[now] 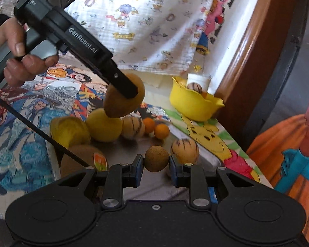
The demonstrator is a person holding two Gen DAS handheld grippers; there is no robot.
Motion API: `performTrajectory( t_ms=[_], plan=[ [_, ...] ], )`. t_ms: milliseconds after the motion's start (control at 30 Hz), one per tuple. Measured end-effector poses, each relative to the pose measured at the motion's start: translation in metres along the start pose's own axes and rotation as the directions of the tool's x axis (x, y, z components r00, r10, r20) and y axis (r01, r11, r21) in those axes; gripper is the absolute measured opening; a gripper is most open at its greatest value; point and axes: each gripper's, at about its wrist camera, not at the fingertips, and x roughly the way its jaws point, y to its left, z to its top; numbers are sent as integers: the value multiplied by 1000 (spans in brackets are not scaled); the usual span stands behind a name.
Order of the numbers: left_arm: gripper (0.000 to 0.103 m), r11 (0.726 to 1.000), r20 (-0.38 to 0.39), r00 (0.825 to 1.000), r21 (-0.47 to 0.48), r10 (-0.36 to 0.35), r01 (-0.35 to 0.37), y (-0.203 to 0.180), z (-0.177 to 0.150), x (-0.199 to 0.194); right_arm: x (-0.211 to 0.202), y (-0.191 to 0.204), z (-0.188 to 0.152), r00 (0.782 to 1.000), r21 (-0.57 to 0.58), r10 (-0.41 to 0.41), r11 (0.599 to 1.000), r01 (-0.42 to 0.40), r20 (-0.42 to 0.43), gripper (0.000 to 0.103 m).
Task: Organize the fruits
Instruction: 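Lower the mango and small brown fruit into the tray and open both tools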
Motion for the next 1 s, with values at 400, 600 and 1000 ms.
performTrajectory(
  t_ms=[400,600,1000],
  plan=[
    [57,997,-110,994,77,-8,17,-24,1,36,0,14,-7,997,-23,2,1000,-4,-78,29],
    [57,997,-159,987,82,5,8,-28,-2,48,5,15,-6,995,-20,3,1000,-5,-96,29],
    [57,997,-230,972,67,42,-27,-31,-7,63,11,14,-7,992,17,3,1000,-1,-126,29]
  ],
)
